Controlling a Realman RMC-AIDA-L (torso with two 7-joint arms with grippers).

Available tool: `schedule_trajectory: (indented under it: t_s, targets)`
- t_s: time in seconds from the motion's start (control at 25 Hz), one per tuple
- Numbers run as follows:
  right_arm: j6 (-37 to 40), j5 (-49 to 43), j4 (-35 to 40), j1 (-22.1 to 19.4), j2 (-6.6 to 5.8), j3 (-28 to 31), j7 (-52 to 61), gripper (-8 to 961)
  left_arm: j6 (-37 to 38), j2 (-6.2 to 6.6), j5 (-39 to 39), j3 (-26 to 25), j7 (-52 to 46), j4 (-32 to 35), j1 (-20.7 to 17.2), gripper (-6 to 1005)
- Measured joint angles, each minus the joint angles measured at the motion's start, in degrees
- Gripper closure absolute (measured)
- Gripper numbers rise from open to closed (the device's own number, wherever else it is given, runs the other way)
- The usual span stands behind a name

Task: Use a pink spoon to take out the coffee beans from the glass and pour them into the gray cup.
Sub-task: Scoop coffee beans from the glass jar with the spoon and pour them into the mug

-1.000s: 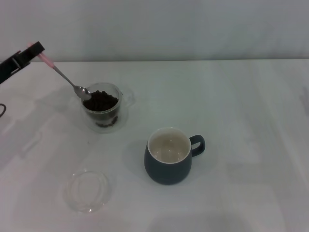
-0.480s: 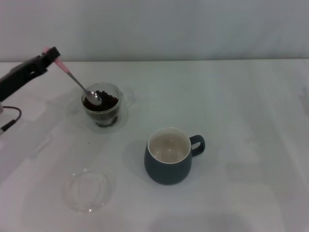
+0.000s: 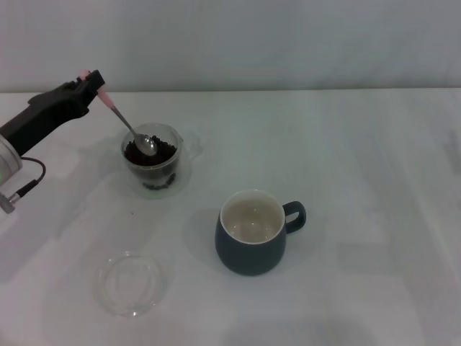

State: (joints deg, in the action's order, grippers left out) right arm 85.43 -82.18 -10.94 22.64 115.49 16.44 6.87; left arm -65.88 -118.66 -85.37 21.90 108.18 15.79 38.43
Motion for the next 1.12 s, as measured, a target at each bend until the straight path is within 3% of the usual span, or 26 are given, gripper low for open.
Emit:
schedule_trajectory:
  t_s: [0.4, 0.88, 1.12]
  targets:
    - [-0.19, 0.01, -0.05, -0.14, 0.0, 0.18, 0.03, 112, 5.44, 0.08, -2.3, 0.25, 2.35, -3.63, 1.16, 864]
    - [-0.19, 0.49, -0.05, 0.0, 0.0, 0.5, 0.07, 112, 7.8, 0.49, 0.6, 0.34, -15.93, -3.52, 0.39, 864]
    - [-0.18, 0.53, -0.05, 0.21, 0.0, 0.52, 0.09, 112, 7.31, 1.1, 0.74, 0.33, -20.22, -3.4, -0.58, 864]
